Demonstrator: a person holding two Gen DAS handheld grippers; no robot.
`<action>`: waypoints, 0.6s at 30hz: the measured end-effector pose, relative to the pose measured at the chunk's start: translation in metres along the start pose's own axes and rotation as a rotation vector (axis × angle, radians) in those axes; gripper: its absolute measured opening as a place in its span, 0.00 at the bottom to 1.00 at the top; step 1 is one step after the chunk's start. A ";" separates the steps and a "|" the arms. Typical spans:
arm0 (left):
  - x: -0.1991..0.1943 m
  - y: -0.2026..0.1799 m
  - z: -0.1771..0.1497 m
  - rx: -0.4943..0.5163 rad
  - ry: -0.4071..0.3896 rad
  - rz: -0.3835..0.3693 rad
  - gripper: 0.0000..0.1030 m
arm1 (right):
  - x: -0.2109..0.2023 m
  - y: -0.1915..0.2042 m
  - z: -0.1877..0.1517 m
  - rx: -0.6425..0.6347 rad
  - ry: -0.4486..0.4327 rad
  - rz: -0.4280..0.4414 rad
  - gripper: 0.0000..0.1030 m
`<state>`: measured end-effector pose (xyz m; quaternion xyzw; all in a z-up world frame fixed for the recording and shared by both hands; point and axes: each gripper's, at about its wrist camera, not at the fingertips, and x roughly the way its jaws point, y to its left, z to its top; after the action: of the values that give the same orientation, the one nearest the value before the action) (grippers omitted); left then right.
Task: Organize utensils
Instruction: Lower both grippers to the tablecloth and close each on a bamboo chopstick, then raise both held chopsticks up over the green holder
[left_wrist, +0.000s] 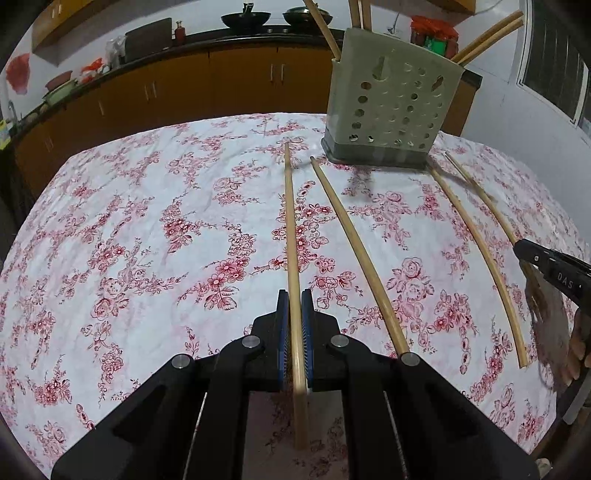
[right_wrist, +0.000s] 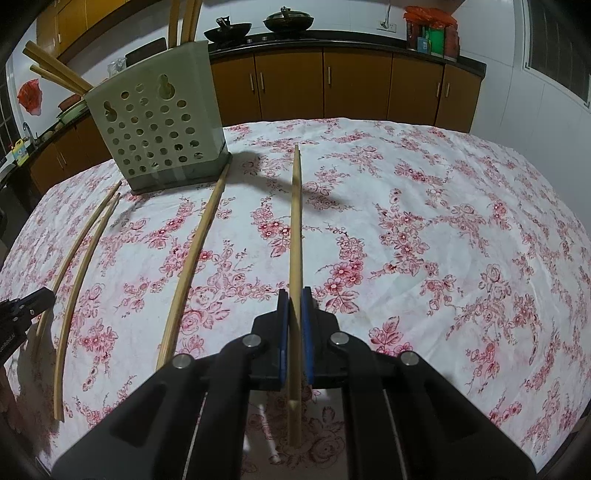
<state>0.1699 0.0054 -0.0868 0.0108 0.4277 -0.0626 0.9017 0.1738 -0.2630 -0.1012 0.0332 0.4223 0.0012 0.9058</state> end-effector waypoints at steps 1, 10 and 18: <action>0.000 -0.001 0.000 0.001 0.000 0.000 0.08 | 0.000 0.000 0.000 0.001 0.000 0.000 0.09; -0.002 -0.007 -0.002 0.034 0.001 0.014 0.08 | -0.002 -0.001 0.000 0.012 -0.001 0.000 0.08; -0.025 -0.001 0.011 0.019 -0.066 0.001 0.07 | -0.046 -0.018 0.022 0.074 -0.142 0.014 0.08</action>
<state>0.1625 0.0062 -0.0601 0.0175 0.3969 -0.0666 0.9153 0.1604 -0.2833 -0.0532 0.0696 0.3567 -0.0105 0.9316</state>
